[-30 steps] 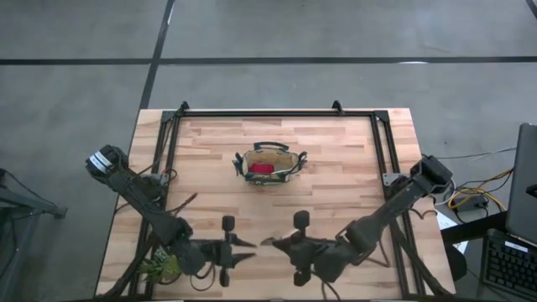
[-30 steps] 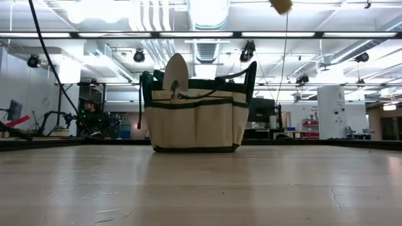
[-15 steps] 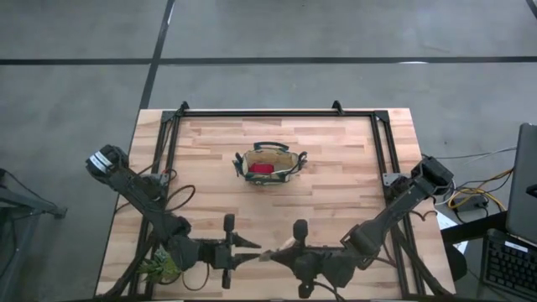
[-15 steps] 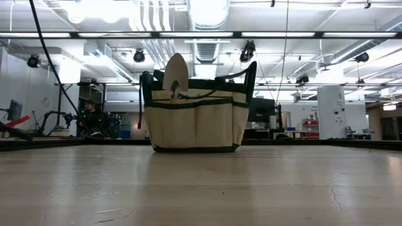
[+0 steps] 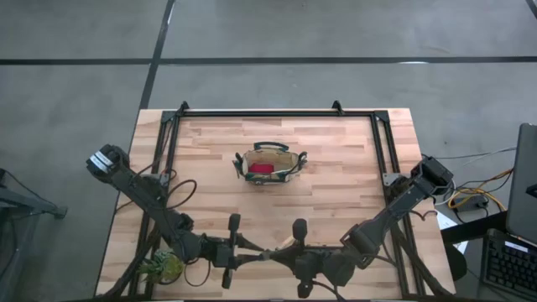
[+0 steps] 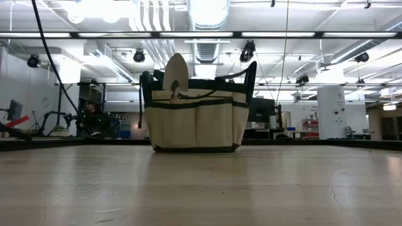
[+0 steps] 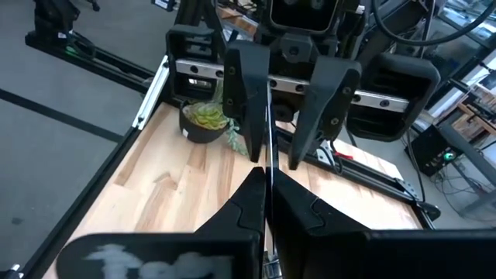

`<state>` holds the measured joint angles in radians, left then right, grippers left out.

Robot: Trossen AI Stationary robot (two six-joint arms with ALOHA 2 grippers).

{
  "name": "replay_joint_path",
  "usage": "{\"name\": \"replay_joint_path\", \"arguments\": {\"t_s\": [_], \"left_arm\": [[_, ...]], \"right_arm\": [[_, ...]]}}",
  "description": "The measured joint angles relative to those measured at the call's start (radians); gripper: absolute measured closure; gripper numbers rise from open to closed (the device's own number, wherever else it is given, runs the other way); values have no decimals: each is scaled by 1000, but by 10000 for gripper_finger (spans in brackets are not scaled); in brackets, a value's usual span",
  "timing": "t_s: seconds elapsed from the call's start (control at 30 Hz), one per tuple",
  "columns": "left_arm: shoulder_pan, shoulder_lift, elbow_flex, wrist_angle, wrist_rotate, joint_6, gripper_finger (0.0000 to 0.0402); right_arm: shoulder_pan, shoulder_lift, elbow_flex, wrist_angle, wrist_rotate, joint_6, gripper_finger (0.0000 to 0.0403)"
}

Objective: Pick & Place Garden tools in Gardening bag
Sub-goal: Put the brown trowel into the light brown gardening bag

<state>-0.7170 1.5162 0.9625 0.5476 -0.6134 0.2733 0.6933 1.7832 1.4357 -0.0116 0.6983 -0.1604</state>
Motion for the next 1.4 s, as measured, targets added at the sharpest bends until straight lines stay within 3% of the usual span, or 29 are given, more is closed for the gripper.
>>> {"name": "replay_joint_path", "arguments": {"t_s": [0.23, 0.57, 0.87, 1.13, 1.4], "left_arm": [[3, 0, 4, 1, 66, 13, 392], [5, 0, -2, -30, 41, -35, 399], [6, 0, -2, -77, 35, -65, 400], [10, 0, 10, -191, -15, -138, 401], [44, 0, 14, -238, -18, -232, 401]], "right_arm": [[-3, 0, 0, 0, -7, 7, 394], [-8, 0, 0, -87, -3, 133, 386], [-11, 0, -2, -222, 10, 277, 316], [-12, -17, 0, -227, 12, 266, 269], [-30, -22, 2, -222, -2, 267, 257]]}}
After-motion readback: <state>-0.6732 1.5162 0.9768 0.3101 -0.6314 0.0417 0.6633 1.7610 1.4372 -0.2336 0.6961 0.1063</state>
